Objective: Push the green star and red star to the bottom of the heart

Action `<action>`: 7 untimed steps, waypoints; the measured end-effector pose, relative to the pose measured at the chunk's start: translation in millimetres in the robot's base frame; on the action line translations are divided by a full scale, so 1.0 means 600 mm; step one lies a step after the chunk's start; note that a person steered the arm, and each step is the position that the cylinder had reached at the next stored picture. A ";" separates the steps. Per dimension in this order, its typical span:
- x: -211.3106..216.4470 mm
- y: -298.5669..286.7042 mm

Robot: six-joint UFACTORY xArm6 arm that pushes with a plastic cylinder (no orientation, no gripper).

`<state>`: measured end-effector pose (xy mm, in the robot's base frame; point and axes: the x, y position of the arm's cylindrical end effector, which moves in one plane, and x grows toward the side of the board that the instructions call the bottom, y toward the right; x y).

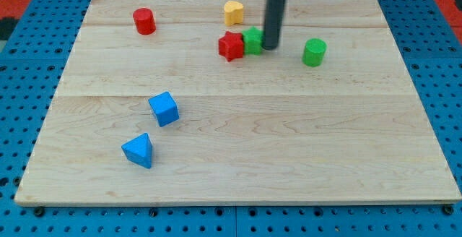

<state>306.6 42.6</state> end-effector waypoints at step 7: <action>0.045 -0.106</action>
